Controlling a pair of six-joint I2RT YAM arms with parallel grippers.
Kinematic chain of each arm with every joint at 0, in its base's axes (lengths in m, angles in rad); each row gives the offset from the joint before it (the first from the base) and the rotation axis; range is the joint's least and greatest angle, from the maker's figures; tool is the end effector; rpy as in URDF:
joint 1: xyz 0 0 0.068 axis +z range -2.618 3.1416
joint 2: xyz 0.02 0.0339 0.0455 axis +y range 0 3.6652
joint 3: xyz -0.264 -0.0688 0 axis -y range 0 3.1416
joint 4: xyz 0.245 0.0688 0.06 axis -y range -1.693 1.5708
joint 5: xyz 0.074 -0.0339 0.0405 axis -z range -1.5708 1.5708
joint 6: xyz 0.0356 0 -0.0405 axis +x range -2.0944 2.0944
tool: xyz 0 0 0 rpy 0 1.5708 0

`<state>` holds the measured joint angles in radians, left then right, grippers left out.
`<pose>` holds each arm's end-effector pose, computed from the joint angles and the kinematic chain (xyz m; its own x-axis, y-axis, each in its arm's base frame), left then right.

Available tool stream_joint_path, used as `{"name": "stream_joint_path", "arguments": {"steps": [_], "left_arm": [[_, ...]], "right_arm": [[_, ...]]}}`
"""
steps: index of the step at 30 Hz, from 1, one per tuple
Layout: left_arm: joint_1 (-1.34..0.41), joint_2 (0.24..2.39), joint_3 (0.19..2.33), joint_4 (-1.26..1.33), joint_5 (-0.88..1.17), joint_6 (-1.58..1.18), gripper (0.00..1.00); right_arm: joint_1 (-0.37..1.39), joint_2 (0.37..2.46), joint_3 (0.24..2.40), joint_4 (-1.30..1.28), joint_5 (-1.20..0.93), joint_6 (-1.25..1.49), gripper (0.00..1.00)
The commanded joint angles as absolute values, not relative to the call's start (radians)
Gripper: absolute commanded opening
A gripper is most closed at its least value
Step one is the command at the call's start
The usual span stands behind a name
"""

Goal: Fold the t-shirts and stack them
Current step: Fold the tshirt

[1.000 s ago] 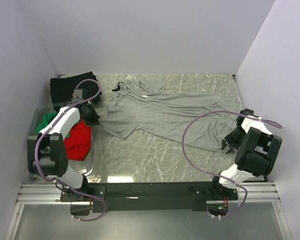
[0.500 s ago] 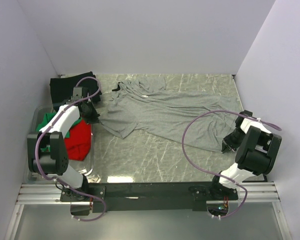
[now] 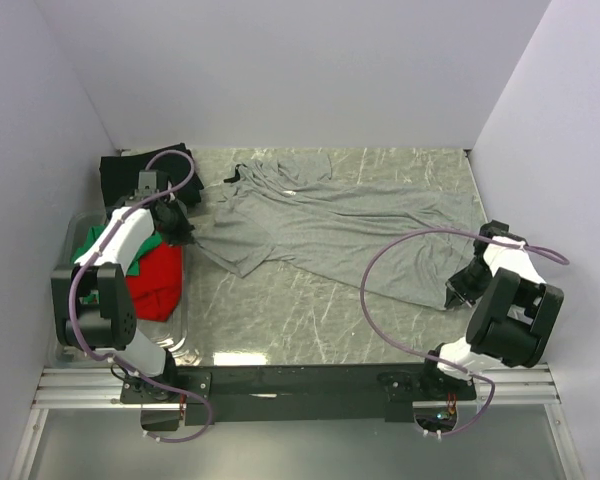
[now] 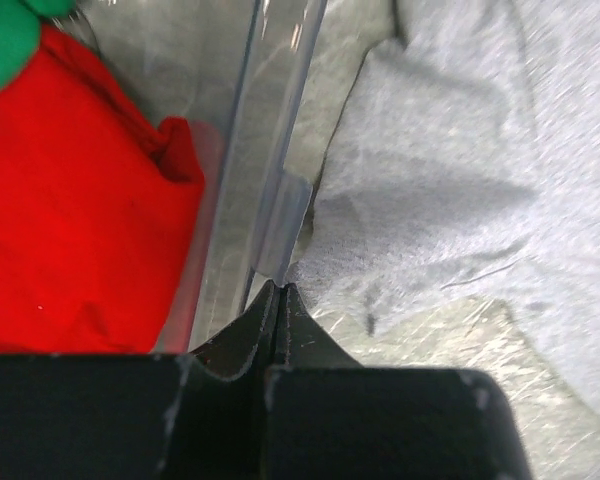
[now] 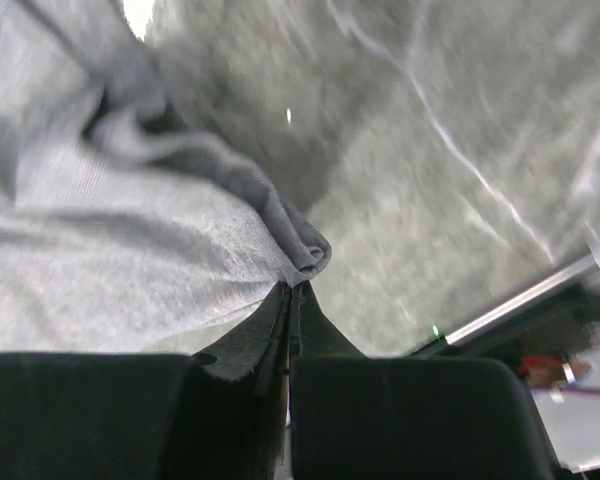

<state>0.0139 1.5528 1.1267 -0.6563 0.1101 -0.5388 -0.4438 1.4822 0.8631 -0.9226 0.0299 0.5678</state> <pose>0.3145 0.0005 0.2342 -0.7773 -0.5209 -0.3529 -0.4207 0.8474 -0.3240 0.2110 -0.1015 0.1736 -0.5299 0.8471 -0.0406 0.8480 0.5299 -0.0095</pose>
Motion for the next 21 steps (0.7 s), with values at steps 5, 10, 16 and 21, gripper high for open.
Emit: {"name": "stream_joint_path", "arguments": {"steps": [5, 10, 16, 21], "left_arm": [[0.026, 1.487, 1.233, -0.673, 0.15, -0.552, 0.0], [0.026, 1.454, 1.25, -0.695, 0.161, -0.56, 0.0], [0.026, 1.393, 1.265, -0.73, 0.166, -0.565, 0.0], [0.026, 1.348, 1.302, -0.787, 0.166, -0.56, 0.0]], "right_arm": [[-0.445, 1.371, 0.959, -1.182, 0.058, 0.569, 0.0], [-0.437, 1.287, 0.94, -1.282, 0.04, 0.566, 0.0], [-0.408, 1.197, 0.913, -1.361, 0.017, 0.554, 0.0], [-0.376, 1.161, 0.913, -1.393, 0.014, 0.563, 0.0]]}}
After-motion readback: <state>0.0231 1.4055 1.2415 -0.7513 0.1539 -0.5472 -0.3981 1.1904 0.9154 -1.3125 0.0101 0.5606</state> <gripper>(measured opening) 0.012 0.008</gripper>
